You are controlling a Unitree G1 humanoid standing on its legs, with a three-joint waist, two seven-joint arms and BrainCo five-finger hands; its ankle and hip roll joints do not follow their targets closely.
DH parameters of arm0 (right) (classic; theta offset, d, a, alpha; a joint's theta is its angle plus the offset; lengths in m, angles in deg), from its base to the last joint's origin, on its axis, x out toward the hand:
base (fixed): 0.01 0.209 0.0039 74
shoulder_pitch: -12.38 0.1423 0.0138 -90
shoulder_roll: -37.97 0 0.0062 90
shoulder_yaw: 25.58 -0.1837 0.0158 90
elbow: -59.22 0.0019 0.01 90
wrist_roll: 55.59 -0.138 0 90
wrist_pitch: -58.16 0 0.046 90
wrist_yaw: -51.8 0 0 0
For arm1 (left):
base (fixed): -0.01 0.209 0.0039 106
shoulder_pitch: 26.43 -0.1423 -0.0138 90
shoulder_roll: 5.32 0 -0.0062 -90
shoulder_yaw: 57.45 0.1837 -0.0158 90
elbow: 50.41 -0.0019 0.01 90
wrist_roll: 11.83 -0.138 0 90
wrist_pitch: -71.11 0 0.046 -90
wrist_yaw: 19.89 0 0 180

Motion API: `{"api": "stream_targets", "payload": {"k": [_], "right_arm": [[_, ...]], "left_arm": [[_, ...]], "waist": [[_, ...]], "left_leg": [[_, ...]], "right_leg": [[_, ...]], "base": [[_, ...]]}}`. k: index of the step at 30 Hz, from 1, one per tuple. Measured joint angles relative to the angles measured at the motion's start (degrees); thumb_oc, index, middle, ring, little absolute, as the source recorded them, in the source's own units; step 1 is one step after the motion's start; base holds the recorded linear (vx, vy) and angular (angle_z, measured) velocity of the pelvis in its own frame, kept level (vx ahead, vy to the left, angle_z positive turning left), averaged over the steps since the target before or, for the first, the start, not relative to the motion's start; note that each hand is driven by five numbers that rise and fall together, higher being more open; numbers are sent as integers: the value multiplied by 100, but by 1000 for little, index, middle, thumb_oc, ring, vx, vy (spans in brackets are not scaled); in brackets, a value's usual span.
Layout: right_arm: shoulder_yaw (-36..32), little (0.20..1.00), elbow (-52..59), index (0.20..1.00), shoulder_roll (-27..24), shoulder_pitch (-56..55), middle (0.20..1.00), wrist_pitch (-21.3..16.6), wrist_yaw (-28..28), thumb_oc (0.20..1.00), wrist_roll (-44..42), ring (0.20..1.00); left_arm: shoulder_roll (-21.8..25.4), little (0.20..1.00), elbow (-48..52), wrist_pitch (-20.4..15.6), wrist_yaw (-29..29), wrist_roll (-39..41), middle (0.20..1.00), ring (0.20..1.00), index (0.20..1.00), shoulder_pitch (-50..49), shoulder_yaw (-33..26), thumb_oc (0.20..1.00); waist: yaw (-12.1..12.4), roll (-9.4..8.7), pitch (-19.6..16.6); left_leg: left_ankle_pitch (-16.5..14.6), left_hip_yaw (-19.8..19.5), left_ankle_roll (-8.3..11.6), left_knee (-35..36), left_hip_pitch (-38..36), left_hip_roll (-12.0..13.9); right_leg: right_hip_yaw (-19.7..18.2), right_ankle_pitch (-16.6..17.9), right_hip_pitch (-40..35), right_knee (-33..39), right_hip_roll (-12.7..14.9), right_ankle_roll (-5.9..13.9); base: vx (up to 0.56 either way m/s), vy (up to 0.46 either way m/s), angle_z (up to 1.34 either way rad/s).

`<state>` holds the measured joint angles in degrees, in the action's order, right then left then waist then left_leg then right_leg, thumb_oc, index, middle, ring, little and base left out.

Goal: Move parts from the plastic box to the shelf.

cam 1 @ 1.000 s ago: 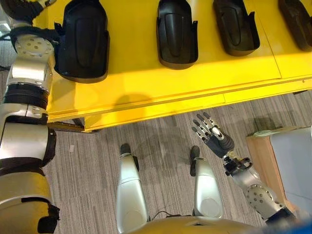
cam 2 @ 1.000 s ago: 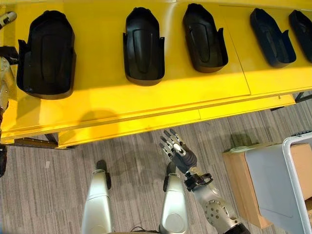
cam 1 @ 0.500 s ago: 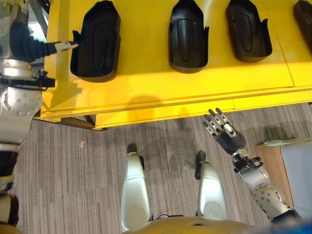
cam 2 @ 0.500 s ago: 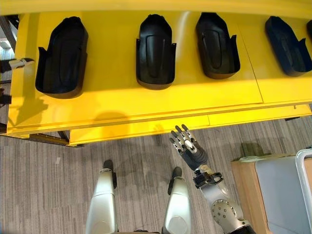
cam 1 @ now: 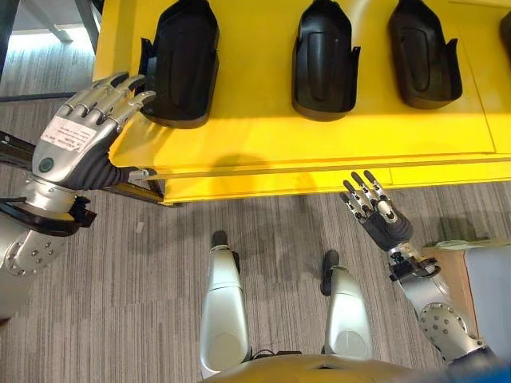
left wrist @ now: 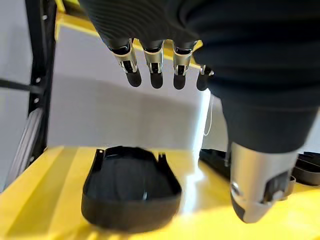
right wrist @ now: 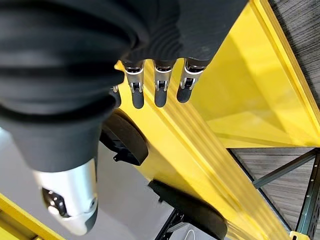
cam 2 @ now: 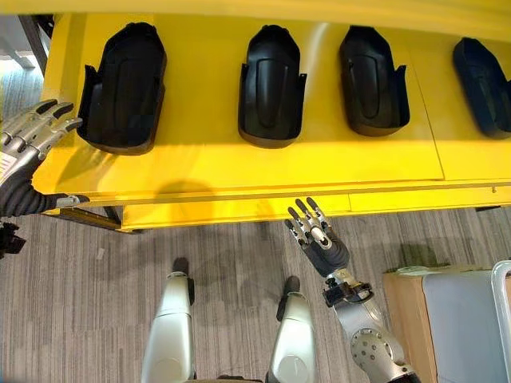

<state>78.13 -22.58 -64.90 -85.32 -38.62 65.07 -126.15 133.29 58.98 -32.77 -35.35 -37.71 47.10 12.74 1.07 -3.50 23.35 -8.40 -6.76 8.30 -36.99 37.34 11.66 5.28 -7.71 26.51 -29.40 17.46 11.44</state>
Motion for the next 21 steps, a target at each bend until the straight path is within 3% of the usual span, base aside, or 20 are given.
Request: {"api": "stream_targets", "payload": {"k": [10, 18, 21], "right_arm": [[-12, 1000, 4, 1000, -148, -98, 1000, -54, -2, 1000, -1, 1000], [-26, 1000, 31, 1000, -142, -108, 1000, -55, -9, 1000, -2, 1000], [-24, 1000, 32, 1000, -142, -101, 1000, -55, -14, 1000, -5, 1000]], "left_arm": [[-102, 1000, -525, 92, 308, -245, 1000, 1000, 1000, 124, 644, 1000], [-285, 1000, -590, 126, 435, -276, 1000, 1000, 1000, -27, 638, 1000], [-338, 1000, -1100, 201, 444, -276, 1000, 1000, 1000, 173, 817, 1000]], "waist": [[-31, 38, 78], [-32, 43, 139], [-49, 46, 140]], "left_leg": [[-1, 6, 0, 6, -35, -17], [-1, 7, -1, -5, -42, -17], [0, 6, -1, -15, -44, -17]], "right_leg": [[2, -1, -38, 7, 46, 2], [-1, -1, -44, -2, 49, 2], [-4, -1, -40, -20, 52, 2]], "base": [[0, 0, 0], [0, 0, 0], [0, 0, 0]]}}
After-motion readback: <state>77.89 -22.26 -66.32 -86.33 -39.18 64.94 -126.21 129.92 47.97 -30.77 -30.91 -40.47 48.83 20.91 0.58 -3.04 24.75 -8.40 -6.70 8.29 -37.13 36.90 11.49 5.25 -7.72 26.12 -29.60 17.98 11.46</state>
